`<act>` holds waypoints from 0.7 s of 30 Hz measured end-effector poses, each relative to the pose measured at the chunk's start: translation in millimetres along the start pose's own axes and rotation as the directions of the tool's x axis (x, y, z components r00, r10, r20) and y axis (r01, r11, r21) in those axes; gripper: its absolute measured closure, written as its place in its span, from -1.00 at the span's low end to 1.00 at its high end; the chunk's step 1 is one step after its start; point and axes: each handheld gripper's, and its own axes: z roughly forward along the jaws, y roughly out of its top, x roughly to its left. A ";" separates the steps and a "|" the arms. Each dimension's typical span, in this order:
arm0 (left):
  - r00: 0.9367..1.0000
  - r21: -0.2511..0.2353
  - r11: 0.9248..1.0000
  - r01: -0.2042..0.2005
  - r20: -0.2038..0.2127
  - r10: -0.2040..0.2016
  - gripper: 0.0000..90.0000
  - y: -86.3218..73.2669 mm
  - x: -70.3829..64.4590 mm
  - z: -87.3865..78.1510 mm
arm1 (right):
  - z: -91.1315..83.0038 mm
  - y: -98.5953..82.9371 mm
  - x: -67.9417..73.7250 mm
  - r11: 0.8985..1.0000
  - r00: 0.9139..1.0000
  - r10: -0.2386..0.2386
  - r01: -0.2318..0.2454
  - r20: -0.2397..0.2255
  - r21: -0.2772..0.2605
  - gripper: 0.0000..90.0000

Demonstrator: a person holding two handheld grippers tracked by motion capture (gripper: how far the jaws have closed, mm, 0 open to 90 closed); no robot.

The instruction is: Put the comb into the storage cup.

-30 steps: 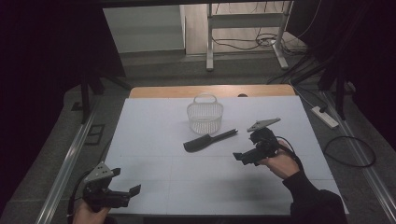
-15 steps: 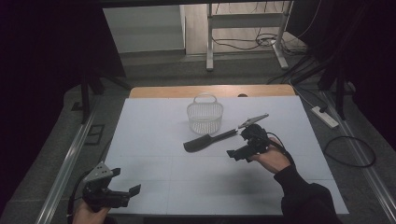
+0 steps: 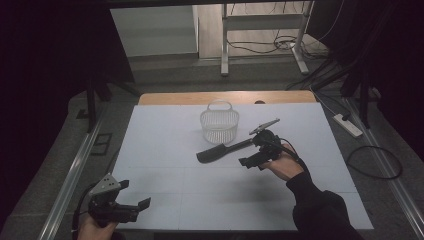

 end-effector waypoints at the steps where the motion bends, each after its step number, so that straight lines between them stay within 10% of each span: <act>1: 1.000 0.000 1.000 0.000 0.000 0.000 -0.97 0.0 0.0 0.0 | 1.4 1.0 -0.2 1.000 1.000 -0.002 0.002 0.003 0.003 -1.00; 21: 1.000 -0.002 1.000 -0.004 0.003 0.004 -0.96 -0.2 0.0 -0.3 | 29.4 25.4 3.9 0.997 0.999 -0.040 0.040 -0.005 0.063 -1.00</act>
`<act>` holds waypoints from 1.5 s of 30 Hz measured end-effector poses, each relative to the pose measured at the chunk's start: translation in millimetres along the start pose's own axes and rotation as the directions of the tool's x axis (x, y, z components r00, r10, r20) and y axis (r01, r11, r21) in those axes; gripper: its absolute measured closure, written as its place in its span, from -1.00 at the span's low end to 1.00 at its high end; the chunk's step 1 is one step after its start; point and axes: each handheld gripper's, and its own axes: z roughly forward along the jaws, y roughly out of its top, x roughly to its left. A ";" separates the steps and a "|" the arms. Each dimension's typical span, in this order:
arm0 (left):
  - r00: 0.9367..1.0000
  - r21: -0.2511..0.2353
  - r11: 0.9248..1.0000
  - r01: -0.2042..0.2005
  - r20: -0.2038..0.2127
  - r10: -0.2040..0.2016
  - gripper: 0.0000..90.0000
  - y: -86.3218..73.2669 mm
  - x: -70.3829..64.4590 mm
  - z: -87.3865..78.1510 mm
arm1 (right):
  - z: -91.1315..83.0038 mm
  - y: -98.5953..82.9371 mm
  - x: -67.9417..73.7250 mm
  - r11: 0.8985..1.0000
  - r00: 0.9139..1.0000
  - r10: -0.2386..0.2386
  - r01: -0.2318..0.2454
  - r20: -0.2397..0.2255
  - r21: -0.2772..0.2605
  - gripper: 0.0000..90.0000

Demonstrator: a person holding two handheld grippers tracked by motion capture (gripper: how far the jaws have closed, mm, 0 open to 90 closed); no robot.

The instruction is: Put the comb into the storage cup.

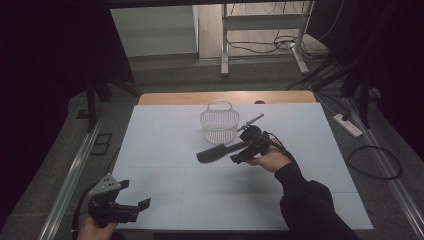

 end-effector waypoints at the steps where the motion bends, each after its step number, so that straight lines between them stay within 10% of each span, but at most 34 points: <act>1: 1.000 0.000 1.000 0.001 0.000 -0.001 -0.96 0.0 0.0 0.0 | 2.6 2.3 0.3 1.000 1.000 -0.002 0.002 0.004 0.005 -1.00; 30: 1.000 0.000 1.000 -0.006 0.007 0.006 -0.95 -0.1 -0.1 0.1 | 35.7 22.1 -10.1 0.999 0.999 0.005 -0.006 0.035 0.043 -0.90; 36: 1.000 -0.001 1.000 -0.007 0.009 0.007 -0.95 -0.2 0.1 -0.1 | 36.2 26.1 -8.5 1.000 0.999 -0.018 0.017 0.040 0.026 -0.50; 45: 1.000 -0.004 1.000 -0.007 0.013 0.007 -0.95 -0.3 0.3 -0.3 | 35.8 31.5 -15.8 0.999 1.000 -0.016 0.016 0.023 0.040 0.84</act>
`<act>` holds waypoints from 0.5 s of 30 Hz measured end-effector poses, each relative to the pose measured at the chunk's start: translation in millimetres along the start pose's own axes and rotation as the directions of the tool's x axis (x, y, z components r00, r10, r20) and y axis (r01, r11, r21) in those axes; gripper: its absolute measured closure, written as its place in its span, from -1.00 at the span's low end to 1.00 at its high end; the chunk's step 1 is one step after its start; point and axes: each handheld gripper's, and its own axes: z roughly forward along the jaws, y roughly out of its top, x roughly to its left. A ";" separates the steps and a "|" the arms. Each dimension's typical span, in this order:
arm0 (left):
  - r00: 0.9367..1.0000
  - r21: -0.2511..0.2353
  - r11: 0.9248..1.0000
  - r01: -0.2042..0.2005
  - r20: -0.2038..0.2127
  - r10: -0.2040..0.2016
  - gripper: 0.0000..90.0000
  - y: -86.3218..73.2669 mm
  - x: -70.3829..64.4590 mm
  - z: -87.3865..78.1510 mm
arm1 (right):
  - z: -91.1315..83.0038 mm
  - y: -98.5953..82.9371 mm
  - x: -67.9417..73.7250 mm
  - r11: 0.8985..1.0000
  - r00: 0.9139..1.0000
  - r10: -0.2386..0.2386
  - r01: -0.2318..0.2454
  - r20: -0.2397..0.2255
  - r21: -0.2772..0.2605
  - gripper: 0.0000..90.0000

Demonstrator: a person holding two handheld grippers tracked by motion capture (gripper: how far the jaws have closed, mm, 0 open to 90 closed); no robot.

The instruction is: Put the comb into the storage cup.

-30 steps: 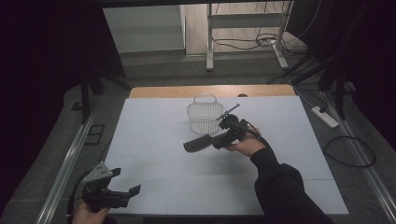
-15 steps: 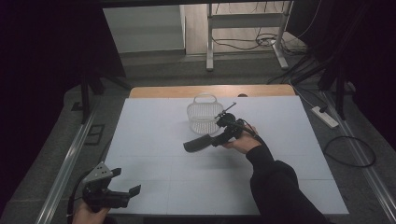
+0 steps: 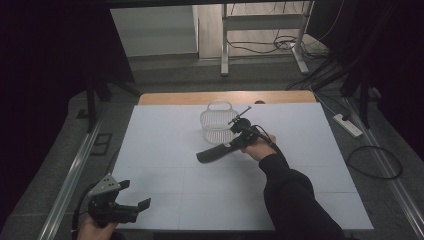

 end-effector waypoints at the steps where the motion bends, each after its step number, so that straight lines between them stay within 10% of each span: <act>1: 1.000 0.000 1.000 0.000 0.000 0.000 -0.95 0.0 0.0 0.0 | 0.0 0.0 0.0 1.000 1.000 0.000 0.000 0.000 0.000 0.84; 15: 1.000 -0.001 1.000 0.001 0.002 -0.001 -0.95 0.0 0.1 0.1 | 8.7 0.2 -25.6 0.997 0.996 0.082 -0.082 0.030 -0.004 0.99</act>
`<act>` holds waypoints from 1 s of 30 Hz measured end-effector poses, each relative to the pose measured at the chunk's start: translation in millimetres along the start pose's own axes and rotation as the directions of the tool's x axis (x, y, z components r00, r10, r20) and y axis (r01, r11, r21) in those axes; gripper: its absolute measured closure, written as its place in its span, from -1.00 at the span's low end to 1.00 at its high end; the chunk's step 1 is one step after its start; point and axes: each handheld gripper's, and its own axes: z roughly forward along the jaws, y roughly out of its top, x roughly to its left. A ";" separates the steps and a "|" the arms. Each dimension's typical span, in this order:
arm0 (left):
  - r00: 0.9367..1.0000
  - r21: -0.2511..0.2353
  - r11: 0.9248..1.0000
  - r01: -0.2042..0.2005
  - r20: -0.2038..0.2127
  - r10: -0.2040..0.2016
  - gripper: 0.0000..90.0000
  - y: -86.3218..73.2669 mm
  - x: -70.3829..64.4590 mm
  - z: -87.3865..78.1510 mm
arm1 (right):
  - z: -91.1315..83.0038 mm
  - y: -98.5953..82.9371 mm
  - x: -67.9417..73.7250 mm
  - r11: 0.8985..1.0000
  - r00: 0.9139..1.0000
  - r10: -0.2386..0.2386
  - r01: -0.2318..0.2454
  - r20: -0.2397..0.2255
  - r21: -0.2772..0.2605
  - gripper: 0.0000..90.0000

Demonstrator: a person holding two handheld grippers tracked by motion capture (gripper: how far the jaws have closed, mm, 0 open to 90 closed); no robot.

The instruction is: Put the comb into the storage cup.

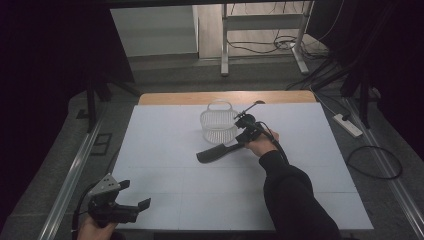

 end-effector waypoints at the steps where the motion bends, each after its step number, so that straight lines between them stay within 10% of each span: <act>1: 1.000 0.001 1.000 0.000 0.000 0.000 -0.95 0.0 0.0 0.0 | 0.8 0.1 -1.8 1.000 1.000 0.006 -0.006 0.004 0.001 0.99; 30: 1.000 0.002 1.000 -0.006 0.000 0.006 -0.94 0.1 -0.2 0.1 | 23.2 2.8 -3.2 0.998 1.000 -0.009 0.008 0.018 0.065 0.99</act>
